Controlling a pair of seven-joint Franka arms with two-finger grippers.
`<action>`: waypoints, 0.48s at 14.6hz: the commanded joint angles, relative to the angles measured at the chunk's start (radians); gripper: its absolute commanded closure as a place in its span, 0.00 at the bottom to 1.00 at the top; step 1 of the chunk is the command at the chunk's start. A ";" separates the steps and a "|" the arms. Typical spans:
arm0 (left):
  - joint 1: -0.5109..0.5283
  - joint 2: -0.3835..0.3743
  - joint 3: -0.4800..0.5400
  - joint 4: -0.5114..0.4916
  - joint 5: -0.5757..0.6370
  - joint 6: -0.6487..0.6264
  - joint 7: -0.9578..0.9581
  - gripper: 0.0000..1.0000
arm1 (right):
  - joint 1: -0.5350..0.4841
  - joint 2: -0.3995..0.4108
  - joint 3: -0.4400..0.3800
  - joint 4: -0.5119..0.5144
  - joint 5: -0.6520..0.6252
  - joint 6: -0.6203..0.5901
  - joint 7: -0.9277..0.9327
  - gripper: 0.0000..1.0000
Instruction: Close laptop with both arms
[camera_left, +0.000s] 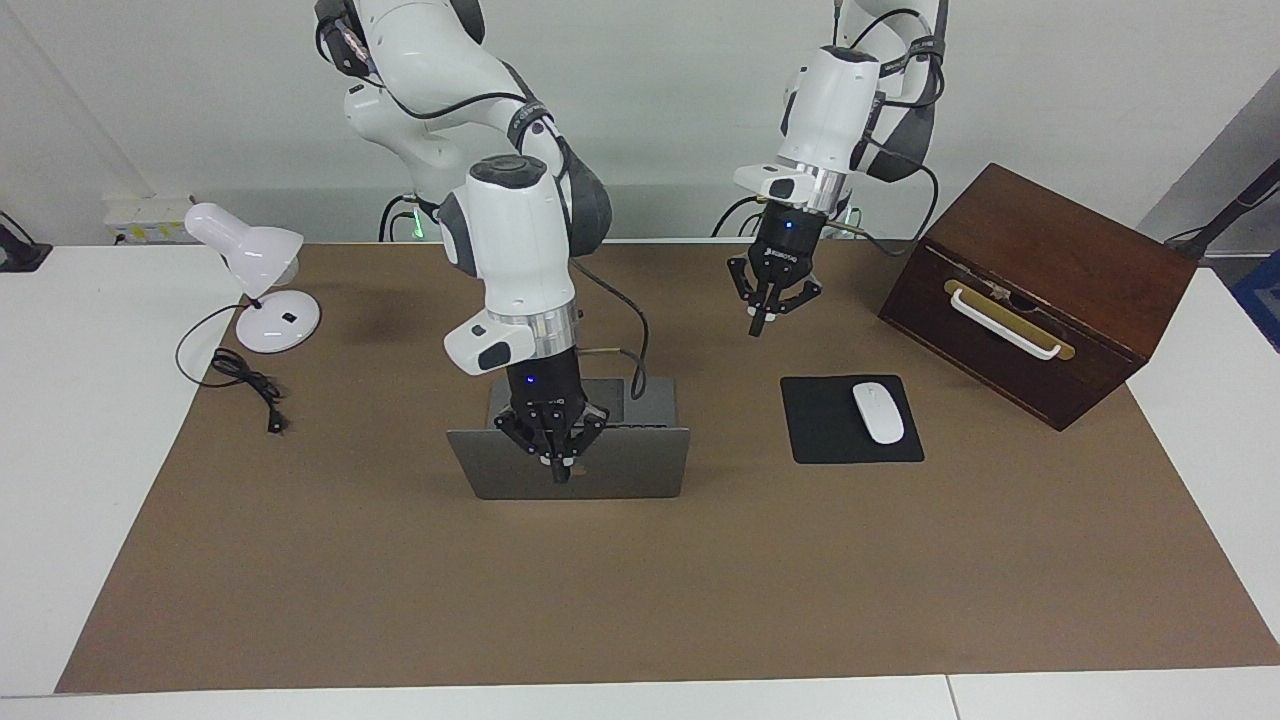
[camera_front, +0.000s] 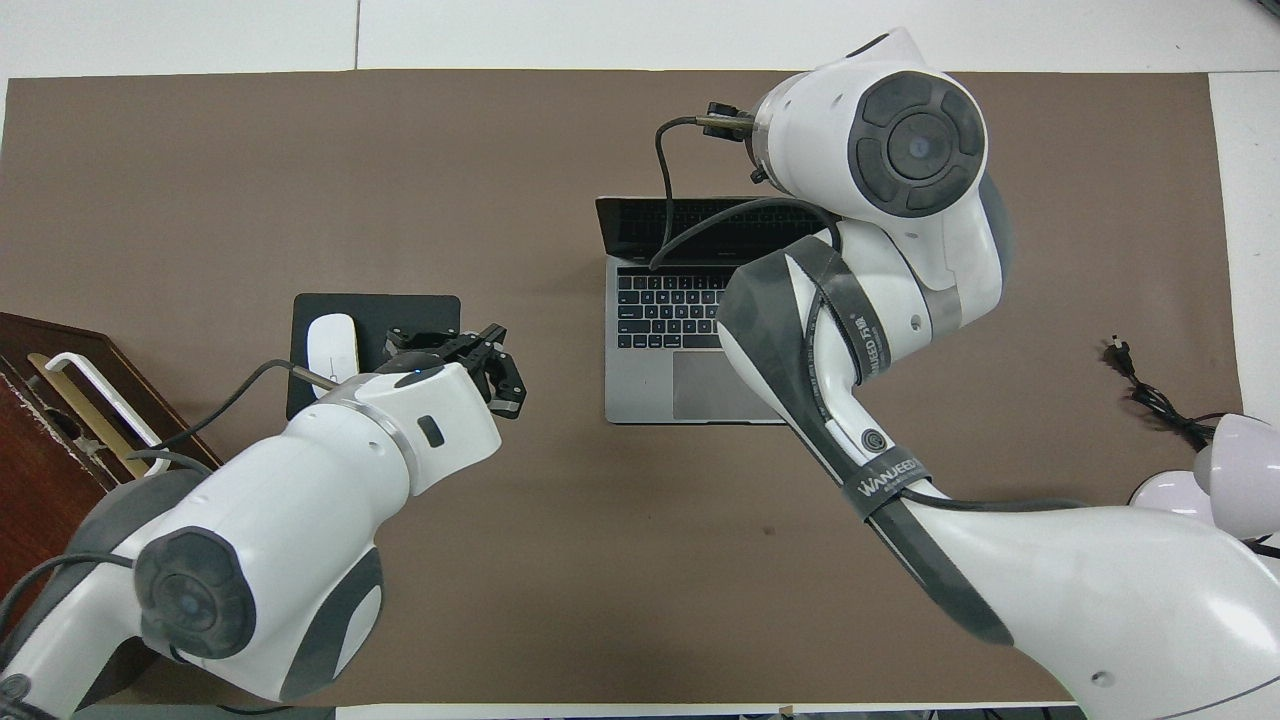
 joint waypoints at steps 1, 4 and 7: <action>-0.053 0.091 0.014 -0.030 -0.010 0.159 -0.007 1.00 | -0.013 0.011 0.000 0.019 0.009 0.008 0.013 1.00; -0.079 0.174 0.014 -0.033 -0.010 0.269 -0.007 1.00 | -0.020 0.011 0.002 0.017 0.009 0.011 0.011 1.00; -0.094 0.225 0.016 -0.033 -0.010 0.329 -0.005 1.00 | -0.023 0.011 0.000 0.017 0.009 0.020 0.008 1.00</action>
